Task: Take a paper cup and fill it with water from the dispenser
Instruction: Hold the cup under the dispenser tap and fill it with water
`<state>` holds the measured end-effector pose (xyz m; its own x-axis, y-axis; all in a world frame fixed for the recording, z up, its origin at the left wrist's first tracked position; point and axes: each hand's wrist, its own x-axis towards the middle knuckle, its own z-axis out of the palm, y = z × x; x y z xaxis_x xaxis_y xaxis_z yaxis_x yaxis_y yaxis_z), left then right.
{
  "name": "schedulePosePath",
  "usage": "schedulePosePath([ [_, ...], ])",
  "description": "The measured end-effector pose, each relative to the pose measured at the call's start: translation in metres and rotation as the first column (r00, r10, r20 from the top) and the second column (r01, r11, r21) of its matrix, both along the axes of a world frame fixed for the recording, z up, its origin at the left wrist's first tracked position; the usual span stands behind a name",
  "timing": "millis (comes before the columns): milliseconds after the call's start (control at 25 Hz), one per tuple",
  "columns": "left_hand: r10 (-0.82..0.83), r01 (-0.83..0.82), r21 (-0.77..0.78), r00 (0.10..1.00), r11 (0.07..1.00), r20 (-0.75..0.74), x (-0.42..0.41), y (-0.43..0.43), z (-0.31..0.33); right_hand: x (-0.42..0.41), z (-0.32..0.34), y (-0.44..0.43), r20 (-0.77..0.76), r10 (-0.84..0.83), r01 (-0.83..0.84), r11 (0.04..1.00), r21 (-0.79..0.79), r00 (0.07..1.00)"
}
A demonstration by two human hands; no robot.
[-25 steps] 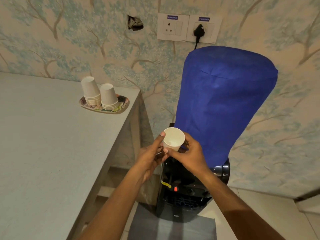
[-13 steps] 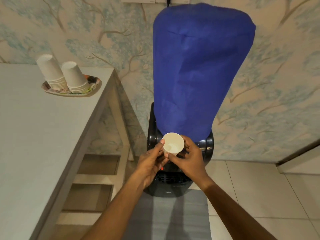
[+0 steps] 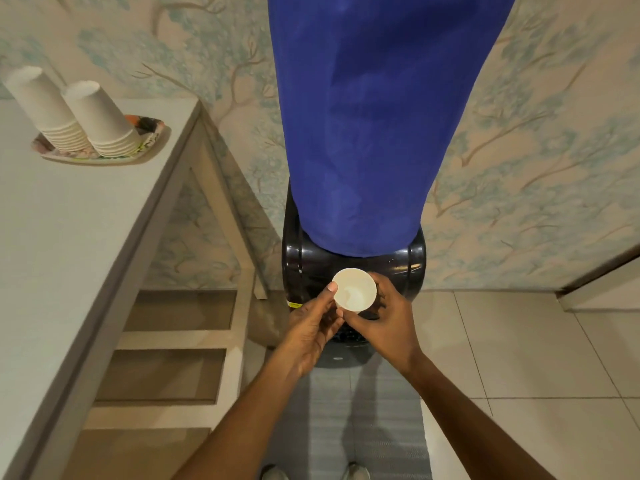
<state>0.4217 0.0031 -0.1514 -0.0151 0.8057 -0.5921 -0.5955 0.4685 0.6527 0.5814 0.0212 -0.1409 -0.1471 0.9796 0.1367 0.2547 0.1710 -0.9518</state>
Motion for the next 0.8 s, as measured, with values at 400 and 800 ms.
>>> schedulePosePath([
  [400,0.092,-0.097,-0.164,0.995,0.982,-0.033,0.007,-0.028,-0.096,-0.005,-0.108,-0.028,0.064,-0.034,0.04,0.995,-0.097,0.997],
  [800,0.127,-0.121,-0.238,0.992,0.964,0.011,0.019,-0.03,-0.201,-0.004,-0.206,-0.03,0.07,-0.084,0.093,0.985,-0.146,0.994],
])
